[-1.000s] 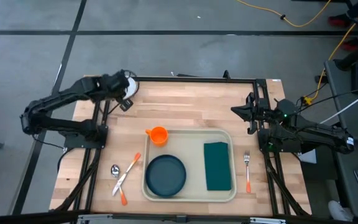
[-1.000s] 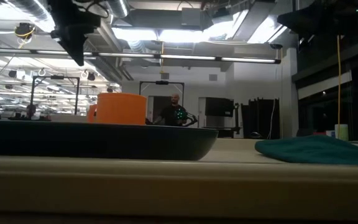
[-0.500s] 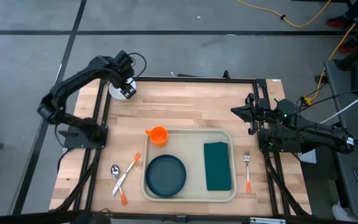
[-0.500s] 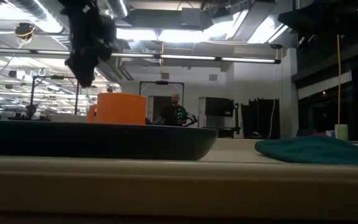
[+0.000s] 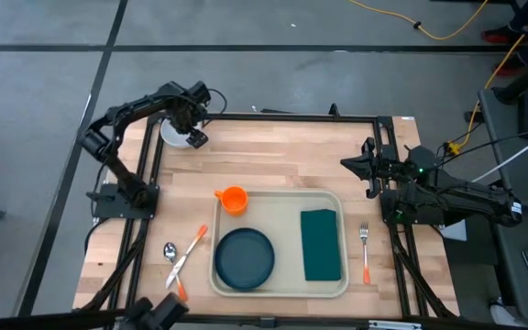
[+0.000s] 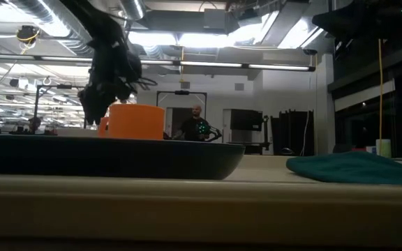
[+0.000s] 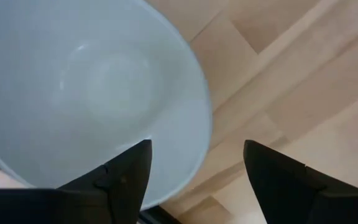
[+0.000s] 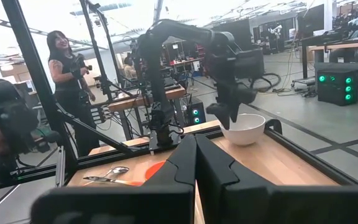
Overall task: Set up tray
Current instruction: Put the white bowl on the black plate
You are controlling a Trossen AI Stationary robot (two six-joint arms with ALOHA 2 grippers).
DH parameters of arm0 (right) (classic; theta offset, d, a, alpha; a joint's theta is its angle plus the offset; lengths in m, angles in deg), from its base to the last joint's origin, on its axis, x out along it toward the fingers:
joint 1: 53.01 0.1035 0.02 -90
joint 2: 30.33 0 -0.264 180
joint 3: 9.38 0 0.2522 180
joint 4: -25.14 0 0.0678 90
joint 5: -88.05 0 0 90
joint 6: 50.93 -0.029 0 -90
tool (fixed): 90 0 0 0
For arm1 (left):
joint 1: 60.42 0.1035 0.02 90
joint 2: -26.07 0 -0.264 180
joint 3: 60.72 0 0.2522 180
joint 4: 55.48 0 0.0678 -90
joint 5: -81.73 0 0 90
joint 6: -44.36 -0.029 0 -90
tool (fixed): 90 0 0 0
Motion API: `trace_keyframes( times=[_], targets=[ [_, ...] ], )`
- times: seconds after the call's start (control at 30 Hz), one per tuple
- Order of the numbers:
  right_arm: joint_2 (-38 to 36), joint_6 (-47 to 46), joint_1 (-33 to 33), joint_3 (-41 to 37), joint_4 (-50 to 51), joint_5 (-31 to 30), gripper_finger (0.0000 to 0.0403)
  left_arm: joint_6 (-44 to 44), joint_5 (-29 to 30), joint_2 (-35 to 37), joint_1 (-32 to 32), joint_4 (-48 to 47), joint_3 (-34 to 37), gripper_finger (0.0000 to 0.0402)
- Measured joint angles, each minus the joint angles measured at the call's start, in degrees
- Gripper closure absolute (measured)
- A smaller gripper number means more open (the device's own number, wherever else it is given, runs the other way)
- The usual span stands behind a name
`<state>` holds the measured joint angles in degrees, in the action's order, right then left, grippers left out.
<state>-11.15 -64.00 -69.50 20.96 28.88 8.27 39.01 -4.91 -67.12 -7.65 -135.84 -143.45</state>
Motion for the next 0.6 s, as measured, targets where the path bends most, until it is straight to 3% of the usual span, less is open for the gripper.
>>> trace_keyframes(
  times=[0.4,0.6],
  targets=[
    [0.0,0.1,0.0,0.0,0.0,0.0,0.0397,0.9,-0.1,-5.9,-0.1,2.1,0.1,0.0159],
    [0.0,0.1,0.0,0.0,0.0,0.0,0.0397,1.8,1.5,-6.4,0.0,2.1,0.1,0.0230]
  ],
)
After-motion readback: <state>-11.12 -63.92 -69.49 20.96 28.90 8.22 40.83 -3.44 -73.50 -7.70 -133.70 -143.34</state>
